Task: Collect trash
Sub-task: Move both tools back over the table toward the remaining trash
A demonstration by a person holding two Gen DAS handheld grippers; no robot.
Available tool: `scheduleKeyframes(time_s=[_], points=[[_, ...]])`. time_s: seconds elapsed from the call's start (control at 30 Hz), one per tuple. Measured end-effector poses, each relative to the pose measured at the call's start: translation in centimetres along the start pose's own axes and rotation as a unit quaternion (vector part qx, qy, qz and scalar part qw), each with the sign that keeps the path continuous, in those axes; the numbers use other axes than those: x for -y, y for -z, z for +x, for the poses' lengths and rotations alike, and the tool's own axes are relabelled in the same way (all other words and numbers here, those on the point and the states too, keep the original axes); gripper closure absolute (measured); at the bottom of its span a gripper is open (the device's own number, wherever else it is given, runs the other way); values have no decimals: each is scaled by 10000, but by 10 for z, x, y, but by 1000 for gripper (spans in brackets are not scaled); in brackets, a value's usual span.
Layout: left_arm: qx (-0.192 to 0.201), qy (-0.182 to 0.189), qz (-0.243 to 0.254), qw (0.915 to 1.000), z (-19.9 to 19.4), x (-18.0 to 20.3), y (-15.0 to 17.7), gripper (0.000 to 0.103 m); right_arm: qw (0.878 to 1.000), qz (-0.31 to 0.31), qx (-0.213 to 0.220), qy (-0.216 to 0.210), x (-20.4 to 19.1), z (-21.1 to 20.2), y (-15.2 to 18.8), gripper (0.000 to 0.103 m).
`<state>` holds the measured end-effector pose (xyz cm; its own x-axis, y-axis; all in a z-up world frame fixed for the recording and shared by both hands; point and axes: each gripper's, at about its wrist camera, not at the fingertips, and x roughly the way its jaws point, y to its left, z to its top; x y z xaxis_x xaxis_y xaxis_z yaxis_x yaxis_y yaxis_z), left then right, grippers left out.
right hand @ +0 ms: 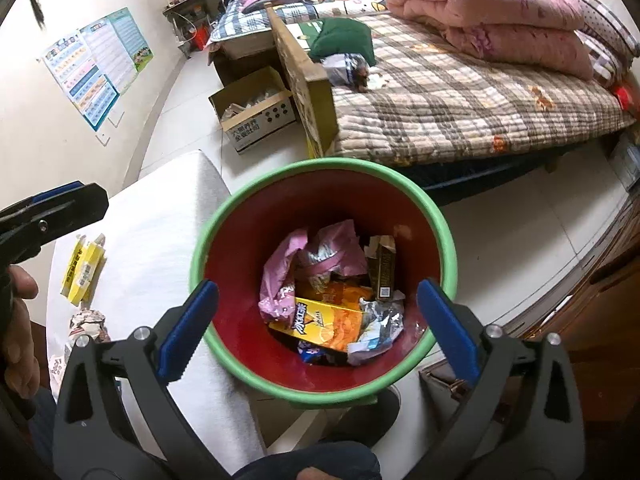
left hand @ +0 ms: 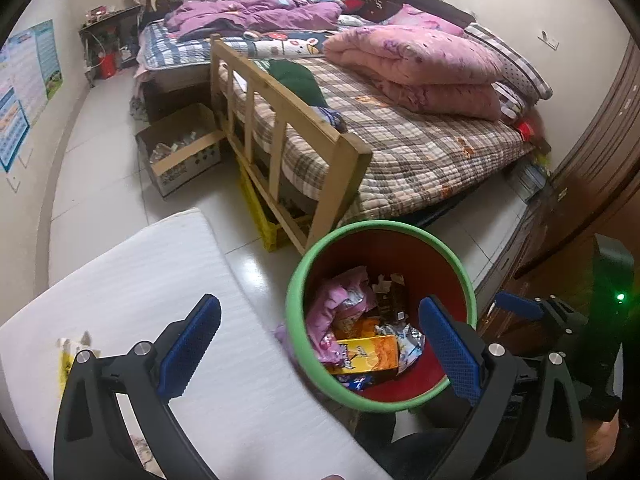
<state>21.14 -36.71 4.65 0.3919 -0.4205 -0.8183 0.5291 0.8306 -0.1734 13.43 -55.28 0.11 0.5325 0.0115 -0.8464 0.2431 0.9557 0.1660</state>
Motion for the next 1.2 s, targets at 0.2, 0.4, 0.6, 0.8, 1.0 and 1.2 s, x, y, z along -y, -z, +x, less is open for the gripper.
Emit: scheduleKeyframes(time_s=[0.2, 0.4, 0.6, 0.8, 1.0, 1.2], points=[[163, -148, -49, 9997, -35, -21, 13, 8, 9992, -349, 202, 56, -33, -27, -1, 5], [367, -348, -322, 9982, -78, -59, 36, 8, 9973, -641, 341, -94, -74, -48, 4, 5], [477, -629, -663, 9947, -120, -112, 70, 8, 9940, -1006, 307, -315, -128, -55, 18, 5], [483, -898, -1034, 9894, -158, -169, 105, 8, 9892, -1340, 168, -569, -181, -51, 36, 5], [405, -1065, -1196, 9863, -177, -205, 129, 8, 9817, -1717, -37, -819, -239, -42, 57, 5], [276, -987, -1218, 9873, -176, -225, 140, 8, 9759, -1965, -191, -924, -270, -35, 69, 5]])
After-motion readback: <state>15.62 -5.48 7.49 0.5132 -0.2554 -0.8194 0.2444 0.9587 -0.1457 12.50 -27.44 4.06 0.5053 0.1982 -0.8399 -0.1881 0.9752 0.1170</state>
